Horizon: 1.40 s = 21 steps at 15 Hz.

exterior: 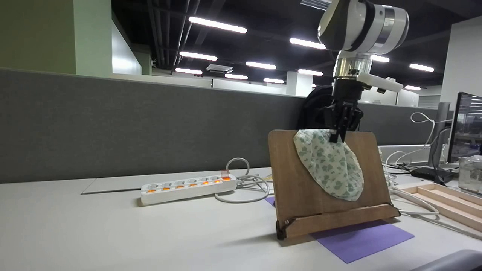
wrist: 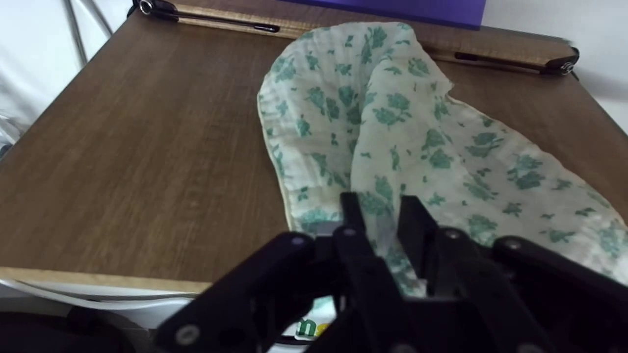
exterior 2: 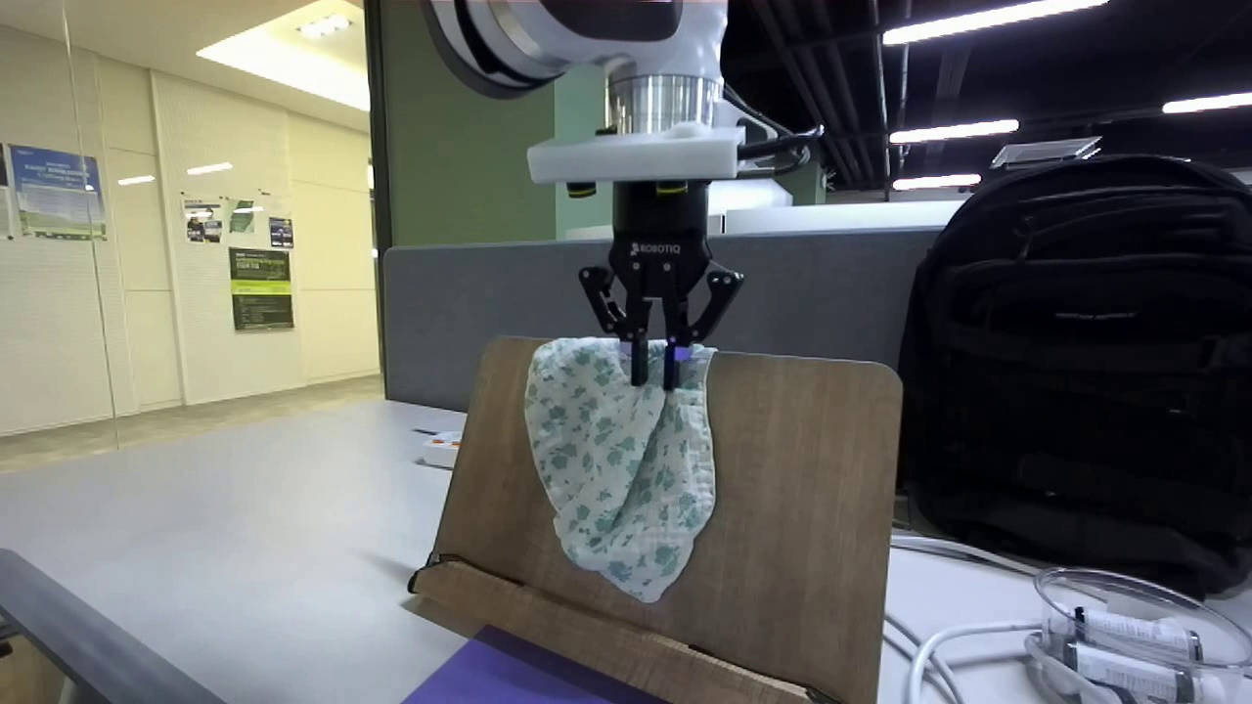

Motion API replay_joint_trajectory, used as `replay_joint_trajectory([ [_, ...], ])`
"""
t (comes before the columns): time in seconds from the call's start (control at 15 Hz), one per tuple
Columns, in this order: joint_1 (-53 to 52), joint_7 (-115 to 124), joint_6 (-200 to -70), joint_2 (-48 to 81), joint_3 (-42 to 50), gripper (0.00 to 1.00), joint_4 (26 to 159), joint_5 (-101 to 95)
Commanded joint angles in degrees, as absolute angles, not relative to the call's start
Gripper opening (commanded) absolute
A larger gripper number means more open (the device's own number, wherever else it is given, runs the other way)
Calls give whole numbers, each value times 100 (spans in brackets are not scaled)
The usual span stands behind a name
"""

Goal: Remove the cloth from the brown board and place it on the counter

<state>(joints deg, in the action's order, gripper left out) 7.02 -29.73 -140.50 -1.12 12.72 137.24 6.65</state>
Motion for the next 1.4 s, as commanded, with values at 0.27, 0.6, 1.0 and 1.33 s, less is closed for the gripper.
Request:
replay_joint_trajectory([
  [0.27, 524, -2875, -13326, -241, 780, 0, 13441, 468],
  [0.6, -166, -2866, -13089, -283, -34, 0, 13326, 340],
  [1.0, -959, -2387, -13631, 152, -912, 0, 13239, -46],
  [1.33, -1098, -1722, -14107, 821, -1033, 0, 13144, -858],
])
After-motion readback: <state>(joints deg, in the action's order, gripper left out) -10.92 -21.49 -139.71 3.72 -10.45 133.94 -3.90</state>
